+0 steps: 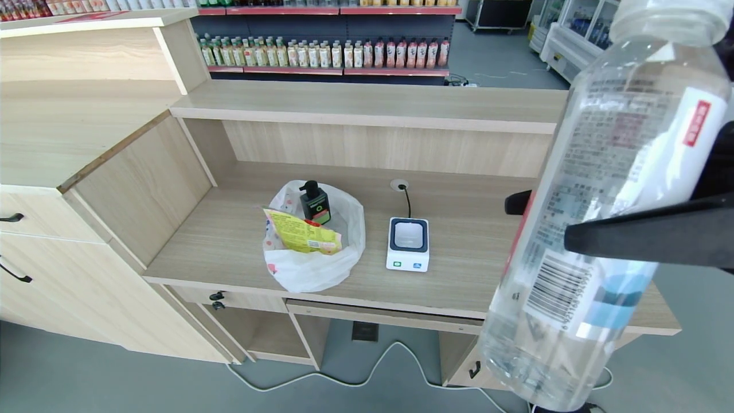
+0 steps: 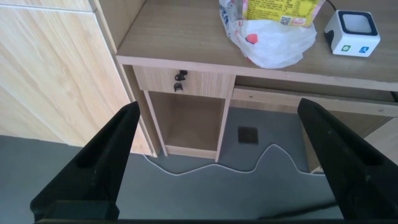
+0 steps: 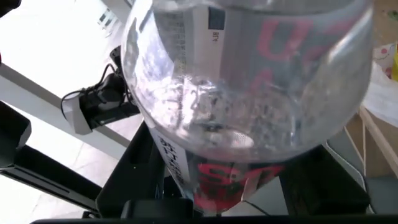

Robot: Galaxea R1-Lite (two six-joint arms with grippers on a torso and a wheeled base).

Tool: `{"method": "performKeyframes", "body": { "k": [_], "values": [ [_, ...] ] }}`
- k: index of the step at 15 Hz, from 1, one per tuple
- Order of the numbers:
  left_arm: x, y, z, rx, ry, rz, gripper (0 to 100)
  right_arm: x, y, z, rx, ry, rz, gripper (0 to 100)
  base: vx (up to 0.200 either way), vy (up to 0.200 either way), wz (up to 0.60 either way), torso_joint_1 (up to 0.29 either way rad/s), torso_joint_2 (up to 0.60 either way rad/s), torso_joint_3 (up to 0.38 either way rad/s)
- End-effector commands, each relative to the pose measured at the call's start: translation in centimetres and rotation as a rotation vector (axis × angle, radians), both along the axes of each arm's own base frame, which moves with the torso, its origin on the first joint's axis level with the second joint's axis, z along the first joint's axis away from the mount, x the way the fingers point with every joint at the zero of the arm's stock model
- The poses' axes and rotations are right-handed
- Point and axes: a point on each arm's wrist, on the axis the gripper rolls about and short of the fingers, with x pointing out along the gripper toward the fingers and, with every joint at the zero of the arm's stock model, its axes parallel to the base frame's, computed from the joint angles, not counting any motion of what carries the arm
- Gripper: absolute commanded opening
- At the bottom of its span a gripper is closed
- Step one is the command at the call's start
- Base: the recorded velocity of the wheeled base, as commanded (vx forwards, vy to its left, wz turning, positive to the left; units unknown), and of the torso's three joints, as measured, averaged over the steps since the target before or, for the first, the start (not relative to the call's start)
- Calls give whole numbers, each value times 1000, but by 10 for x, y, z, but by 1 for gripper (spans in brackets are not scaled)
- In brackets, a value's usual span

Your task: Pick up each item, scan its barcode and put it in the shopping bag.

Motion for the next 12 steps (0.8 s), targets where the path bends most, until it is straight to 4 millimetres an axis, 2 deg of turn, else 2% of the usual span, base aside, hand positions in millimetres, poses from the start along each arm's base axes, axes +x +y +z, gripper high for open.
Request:
{"method": "performKeyframes", "body": {
  "k": [1,6,12],
  "values": [
    [0,0,0,0,0,0,100,-6,-3,12,14,-26,7,0,0,0,0,0,0,0],
    [0,0,0,0,0,-1,100,-10,-3,13,2,-24,17,0,0,0,0,0,0,0],
    [0,0,0,0,0,-1,100,-2,1,22,14,-58,14,0,0,0,0,0,0,0]
  ]
}}
